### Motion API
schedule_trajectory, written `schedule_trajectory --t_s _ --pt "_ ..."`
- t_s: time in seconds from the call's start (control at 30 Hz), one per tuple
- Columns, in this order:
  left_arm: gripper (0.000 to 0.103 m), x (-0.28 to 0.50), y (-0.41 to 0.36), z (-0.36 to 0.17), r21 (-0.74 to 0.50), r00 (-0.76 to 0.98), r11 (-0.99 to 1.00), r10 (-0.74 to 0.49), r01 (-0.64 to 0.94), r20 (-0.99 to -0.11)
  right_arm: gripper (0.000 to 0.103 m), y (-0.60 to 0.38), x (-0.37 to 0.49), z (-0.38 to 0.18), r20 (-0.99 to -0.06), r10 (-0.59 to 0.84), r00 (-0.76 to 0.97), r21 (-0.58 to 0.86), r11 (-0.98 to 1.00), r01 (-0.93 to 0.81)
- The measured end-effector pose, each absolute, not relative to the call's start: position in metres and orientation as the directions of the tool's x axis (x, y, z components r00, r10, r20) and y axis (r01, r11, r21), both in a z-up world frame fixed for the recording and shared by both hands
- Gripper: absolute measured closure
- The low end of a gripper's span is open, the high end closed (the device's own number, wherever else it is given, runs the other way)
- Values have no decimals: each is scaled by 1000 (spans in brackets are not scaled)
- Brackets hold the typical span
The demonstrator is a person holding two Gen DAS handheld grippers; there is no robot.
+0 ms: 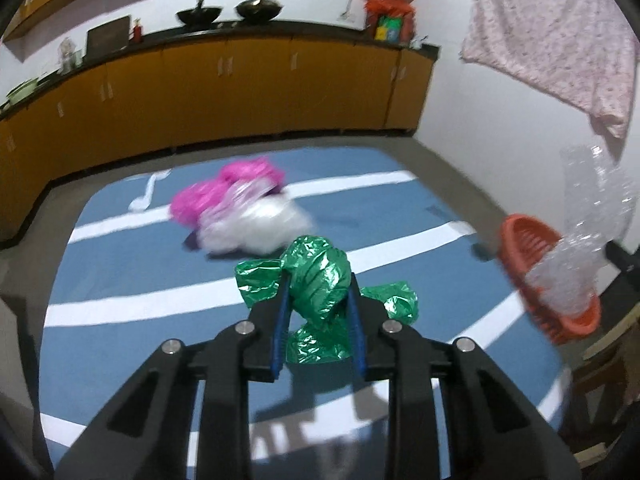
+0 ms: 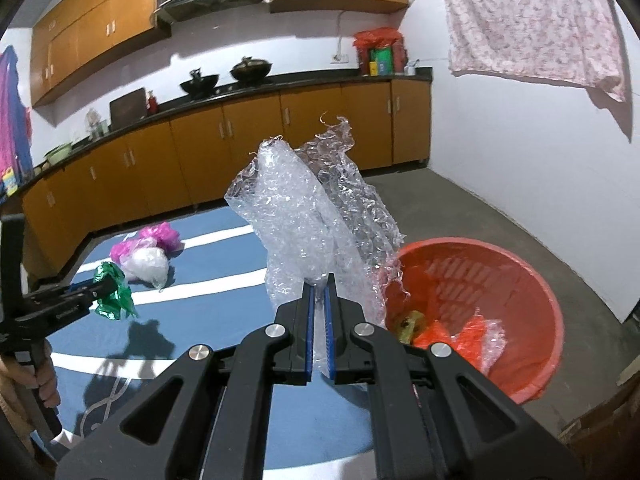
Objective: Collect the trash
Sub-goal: 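Carry the green bag and bubble wrap over the red basket and open both tools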
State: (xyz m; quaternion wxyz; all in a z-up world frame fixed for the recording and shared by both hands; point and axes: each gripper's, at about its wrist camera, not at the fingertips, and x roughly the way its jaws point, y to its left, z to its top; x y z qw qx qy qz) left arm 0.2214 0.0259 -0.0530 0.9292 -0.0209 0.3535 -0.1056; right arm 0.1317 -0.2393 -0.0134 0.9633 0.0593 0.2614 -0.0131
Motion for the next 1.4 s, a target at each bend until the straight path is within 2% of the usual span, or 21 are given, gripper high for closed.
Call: schedule_trajectory --t_s 0.3,0.6,1.0,1.4 --pt "76 205 -56 -12 -136 729 929 -356 344 -584 98 -284 113 -7 -489 -81 869 116 981 156" --pt "76 196 -128 -2 -116 693 876 -446 469 -566 98 -322 108 -11 -490 -153 858 130 961 245" --pt "76 200 -201 -6 -117 634 809 -533 576 -561 98 -361 108 -18 -490 -182 852 194 931 310" --pt "76 218 -270 -36 -130 556 756 -574 641 -601 98 -394 125 -34 -509 -176 842 280 892 356"
